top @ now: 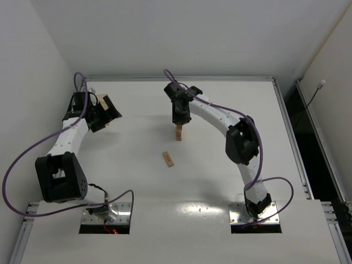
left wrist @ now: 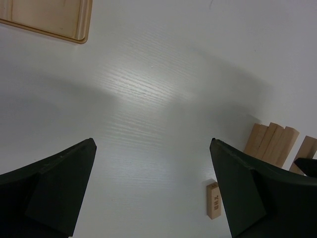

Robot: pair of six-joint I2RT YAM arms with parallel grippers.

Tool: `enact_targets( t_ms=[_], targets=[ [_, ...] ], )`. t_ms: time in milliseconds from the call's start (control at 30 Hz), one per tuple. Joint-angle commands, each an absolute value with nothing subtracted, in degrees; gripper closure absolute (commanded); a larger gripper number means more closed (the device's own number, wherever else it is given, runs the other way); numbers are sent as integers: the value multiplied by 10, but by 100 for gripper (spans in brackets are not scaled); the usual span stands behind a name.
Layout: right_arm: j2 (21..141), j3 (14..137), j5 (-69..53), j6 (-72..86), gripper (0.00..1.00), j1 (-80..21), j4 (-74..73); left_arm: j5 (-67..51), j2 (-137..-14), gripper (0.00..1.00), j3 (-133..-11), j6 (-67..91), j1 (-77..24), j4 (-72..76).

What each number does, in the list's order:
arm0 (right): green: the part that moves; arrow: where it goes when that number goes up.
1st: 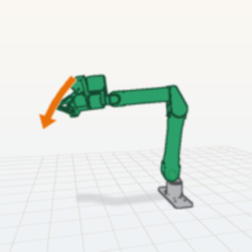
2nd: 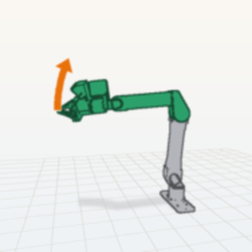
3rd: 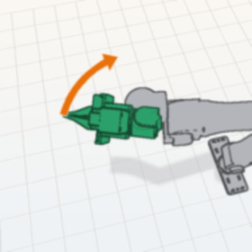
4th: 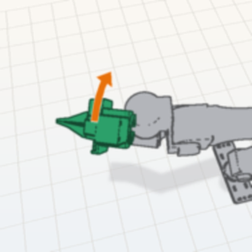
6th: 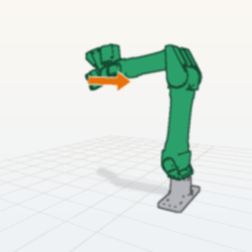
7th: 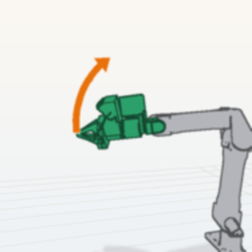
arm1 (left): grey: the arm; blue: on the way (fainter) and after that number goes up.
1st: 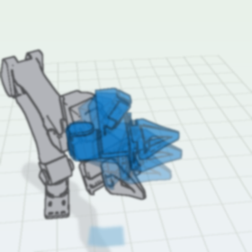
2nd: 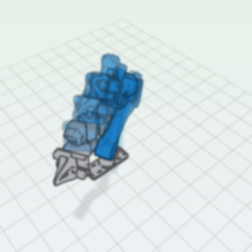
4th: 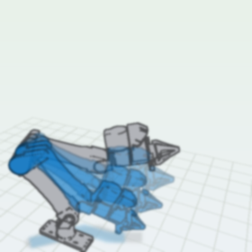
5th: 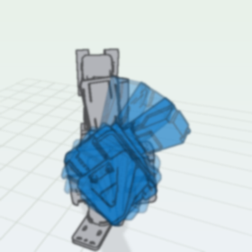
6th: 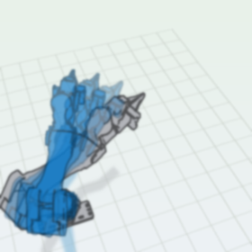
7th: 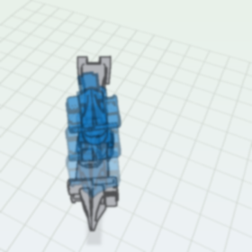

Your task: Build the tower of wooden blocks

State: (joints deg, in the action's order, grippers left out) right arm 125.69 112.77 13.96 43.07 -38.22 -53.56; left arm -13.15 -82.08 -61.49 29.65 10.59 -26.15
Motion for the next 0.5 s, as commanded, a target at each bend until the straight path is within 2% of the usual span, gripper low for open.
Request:
enact_targets(
  t_ms=[0,467],
  targets=[
    [1263,1154,148,454,100,-383,-524,-145,-821,0,-611,303,111,-243],
    [1280,1164,137,460,100,-378,-518,-150,-826,0,-611,303,121,-243]
  ],
)
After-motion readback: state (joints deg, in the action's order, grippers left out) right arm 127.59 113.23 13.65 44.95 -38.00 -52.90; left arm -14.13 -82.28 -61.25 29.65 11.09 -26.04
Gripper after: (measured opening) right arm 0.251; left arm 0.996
